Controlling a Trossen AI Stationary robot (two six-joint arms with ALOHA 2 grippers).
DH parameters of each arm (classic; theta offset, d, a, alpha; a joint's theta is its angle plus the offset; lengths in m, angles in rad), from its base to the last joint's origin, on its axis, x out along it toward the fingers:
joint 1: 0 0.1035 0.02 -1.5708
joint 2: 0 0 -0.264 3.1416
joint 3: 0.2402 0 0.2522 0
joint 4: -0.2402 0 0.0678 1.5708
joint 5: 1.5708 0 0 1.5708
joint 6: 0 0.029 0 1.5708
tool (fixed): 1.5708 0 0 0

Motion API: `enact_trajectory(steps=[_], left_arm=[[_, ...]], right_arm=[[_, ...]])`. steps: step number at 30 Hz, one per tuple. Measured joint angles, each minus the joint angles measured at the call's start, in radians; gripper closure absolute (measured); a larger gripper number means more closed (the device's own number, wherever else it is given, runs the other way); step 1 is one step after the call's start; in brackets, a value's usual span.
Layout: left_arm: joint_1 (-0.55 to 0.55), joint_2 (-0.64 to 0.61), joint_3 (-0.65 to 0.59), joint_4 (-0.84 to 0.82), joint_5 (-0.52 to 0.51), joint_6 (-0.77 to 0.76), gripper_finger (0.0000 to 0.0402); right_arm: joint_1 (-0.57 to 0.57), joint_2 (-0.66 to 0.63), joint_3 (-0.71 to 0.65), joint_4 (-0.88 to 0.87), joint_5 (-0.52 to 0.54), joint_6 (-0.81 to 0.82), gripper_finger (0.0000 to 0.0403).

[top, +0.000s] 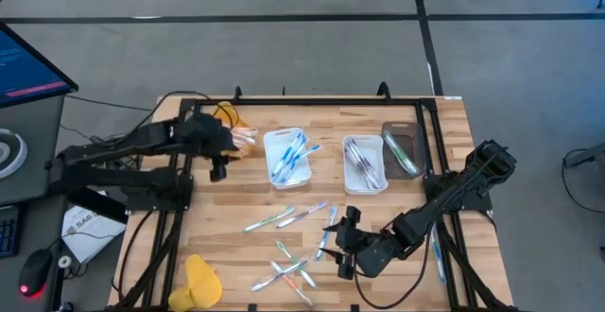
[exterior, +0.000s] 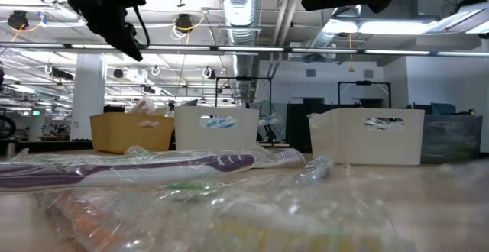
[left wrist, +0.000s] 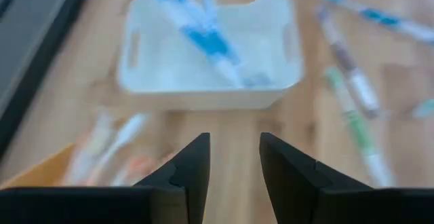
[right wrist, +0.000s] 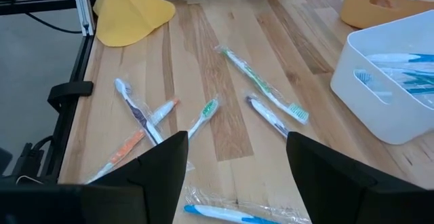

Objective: Pick & Place Toothbrushes
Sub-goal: Put the top green toothbrush into the black bin

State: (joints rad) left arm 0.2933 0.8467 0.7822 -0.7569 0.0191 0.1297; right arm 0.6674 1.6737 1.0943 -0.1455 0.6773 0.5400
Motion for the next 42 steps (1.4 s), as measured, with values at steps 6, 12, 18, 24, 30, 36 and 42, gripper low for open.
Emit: enact_trajectory(steps=[6, 12, 18, 24, 30, 36, 42], left_arm=[[-0.226, 0.054, -0.004, 0.070, 0.009, -0.184, 0.0280], [-0.444, 0.158, -0.106, 0.222, 0.014, -0.352, 0.0280], [-0.591, 0.274, -0.170, 0.376, 0.004, -0.475, 0.0280], [-0.697, 0.370, -0.198, 0.513, -0.077, -0.477, 0.0280], [-0.752, 0.428, -0.198, 0.550, -0.229, -0.557, 0.0280], [-0.771, 0.514, -0.198, 0.557, -0.353, -0.593, 0.0272], [-0.777, 0.557, -0.198, 0.569, -0.353, -0.580, 0.0257]], right_arm=[[-0.001, 0.000, 0.000, -0.004, 0.000, -0.031, 0.0158], [-0.011, 0.000, 0.000, 0.000, 0.000, -0.136, 0.0158], [-0.042, 0.000, 0.000, -0.007, 0.000, -0.205, 0.0158], [-0.082, 0.000, 0.000, -0.012, 0.000, -0.217, 0.0158], [-0.111, 0.000, 0.000, -0.013, -0.004, -0.262, 0.0158], [-0.111, 0.000, 0.000, -0.036, -0.076, -0.262, 0.0158], [-0.097, 0.000, 0.000, -0.036, -0.095, -0.276, 0.0158]])
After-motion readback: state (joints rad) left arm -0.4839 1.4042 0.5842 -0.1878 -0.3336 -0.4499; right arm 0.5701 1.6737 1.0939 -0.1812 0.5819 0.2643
